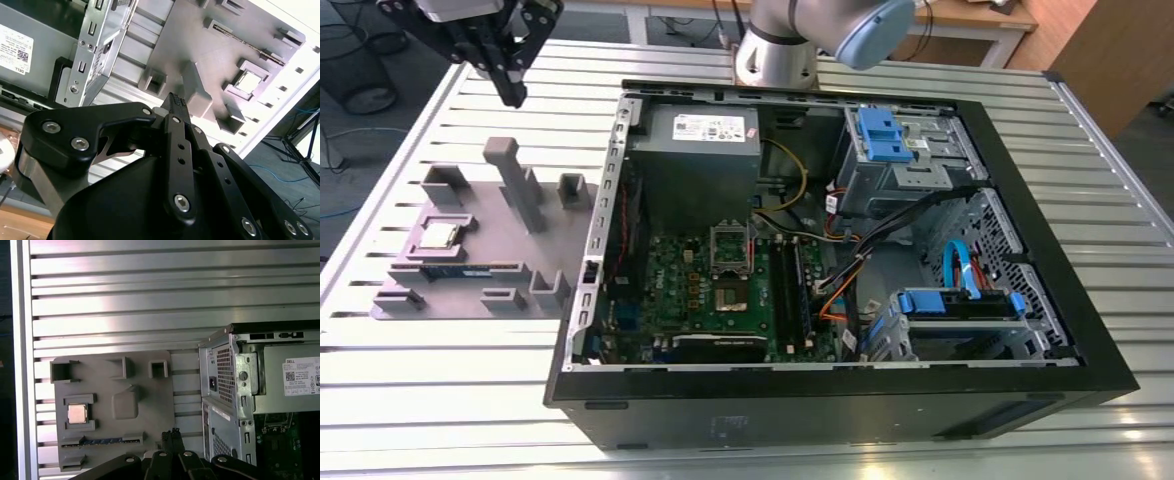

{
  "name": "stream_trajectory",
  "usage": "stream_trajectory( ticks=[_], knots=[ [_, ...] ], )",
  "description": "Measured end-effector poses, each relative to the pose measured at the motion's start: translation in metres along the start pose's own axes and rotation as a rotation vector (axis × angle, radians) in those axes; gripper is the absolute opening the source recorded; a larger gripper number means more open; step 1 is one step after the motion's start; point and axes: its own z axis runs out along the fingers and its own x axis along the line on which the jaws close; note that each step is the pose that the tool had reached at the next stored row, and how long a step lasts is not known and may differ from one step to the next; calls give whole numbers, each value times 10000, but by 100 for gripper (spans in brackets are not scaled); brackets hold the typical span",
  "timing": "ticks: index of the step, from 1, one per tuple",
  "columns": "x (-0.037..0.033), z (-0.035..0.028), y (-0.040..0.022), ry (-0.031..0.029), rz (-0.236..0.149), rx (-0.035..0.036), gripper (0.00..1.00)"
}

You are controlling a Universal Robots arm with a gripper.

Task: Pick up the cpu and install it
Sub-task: 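Reach for the cpu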

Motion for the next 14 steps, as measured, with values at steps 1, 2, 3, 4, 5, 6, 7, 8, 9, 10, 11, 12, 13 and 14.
stream_trajectory(
  ticks=[1,2,3,4,5,6,7,8,9,10,11,12,13,14],
  knots=[
    [17,1,-1,0,0,0,11],
    [33,3,-3,0,0,0,11],
    [50,4,-4,0,0,0,11],
    [66,5,-5,0,1,0,11],
    [81,7,-6,0,1,1,11],
    [98,8,-8,1,1,1,11],
    [112,10,-9,0,1,0,11],
    [125,12,-10,0,1,0,11],
    [138,13,-11,1,1,1,11],
    [151,15,-12,1,1,1,11],
    [163,17,-13,0,0,0,11],
    [175,18,-14,0,0,0,11],
    [185,19,-15,0,0,1,11],
    [193,20,-15,0,1,0,11]
  ],
)
